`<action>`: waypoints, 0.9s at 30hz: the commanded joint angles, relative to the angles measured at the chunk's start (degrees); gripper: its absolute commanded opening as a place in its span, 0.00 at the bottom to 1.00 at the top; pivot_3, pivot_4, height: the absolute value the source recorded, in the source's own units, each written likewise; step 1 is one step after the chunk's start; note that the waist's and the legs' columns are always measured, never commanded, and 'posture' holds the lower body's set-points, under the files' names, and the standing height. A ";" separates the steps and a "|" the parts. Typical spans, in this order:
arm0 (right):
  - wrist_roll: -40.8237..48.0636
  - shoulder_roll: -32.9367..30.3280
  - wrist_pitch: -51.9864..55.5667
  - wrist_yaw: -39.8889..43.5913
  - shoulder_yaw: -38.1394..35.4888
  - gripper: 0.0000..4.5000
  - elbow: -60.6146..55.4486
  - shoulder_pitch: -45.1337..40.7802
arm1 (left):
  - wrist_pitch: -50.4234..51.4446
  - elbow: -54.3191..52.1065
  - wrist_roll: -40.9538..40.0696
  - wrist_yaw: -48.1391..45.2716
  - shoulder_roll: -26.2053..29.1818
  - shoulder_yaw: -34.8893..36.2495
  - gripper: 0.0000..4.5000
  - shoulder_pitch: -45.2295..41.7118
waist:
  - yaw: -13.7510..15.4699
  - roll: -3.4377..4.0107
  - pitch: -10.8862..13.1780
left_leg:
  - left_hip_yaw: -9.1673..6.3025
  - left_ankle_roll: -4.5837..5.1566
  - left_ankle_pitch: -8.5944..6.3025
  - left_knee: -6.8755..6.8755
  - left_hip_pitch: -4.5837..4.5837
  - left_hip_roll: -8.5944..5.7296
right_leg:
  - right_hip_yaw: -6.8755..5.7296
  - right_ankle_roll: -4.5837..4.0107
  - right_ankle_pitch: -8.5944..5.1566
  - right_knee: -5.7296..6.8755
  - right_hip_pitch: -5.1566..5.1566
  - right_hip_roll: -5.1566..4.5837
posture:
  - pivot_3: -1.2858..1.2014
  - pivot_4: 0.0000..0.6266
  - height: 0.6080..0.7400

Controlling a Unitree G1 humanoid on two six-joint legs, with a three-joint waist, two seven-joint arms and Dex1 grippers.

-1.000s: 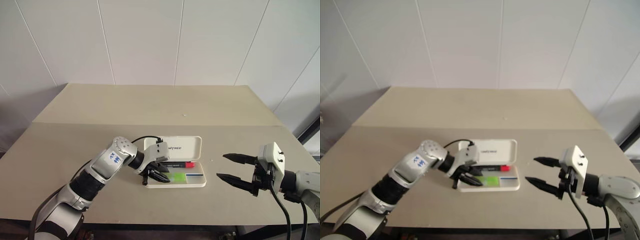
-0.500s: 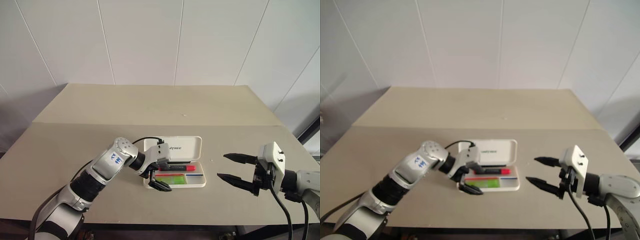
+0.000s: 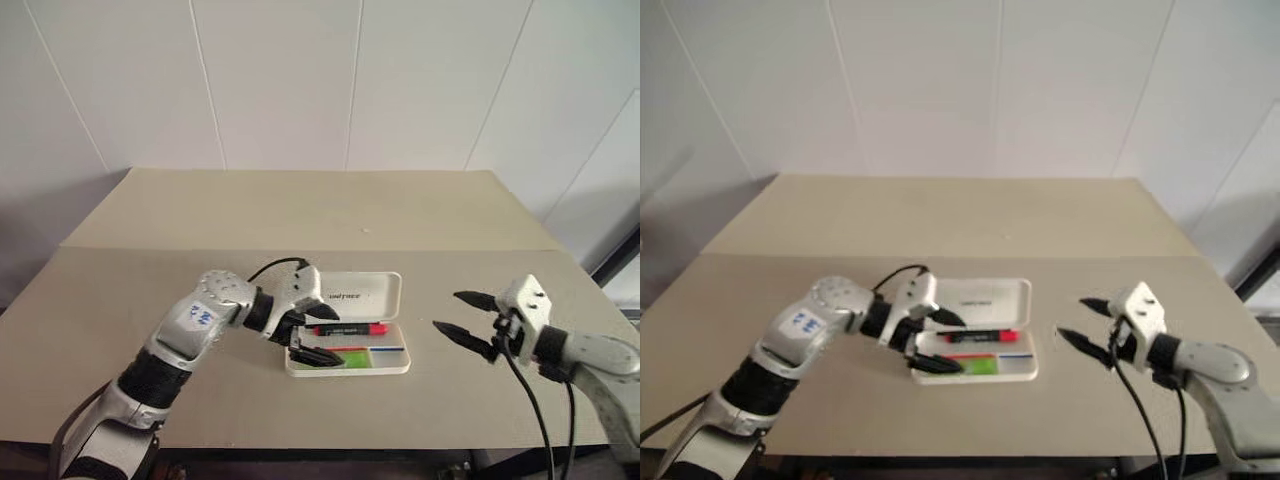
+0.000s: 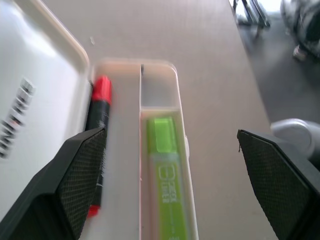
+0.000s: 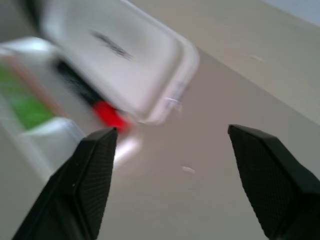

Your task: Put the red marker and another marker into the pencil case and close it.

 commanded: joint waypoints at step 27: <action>-8.97 19.15 -22.34 5.46 7.72 1.00 53.05 -29.60 | -12.05 -5.57 -16.20 -2.45 7.32 24.09 0.99 17.83 | -1.72 0.04 0.01 | -0.04 -0.02 0.00 -0.12 0.08 0.00 | -0.02 0.00 0.01 0.17 -0.03 -0.01 | 0.52 0.24 1.00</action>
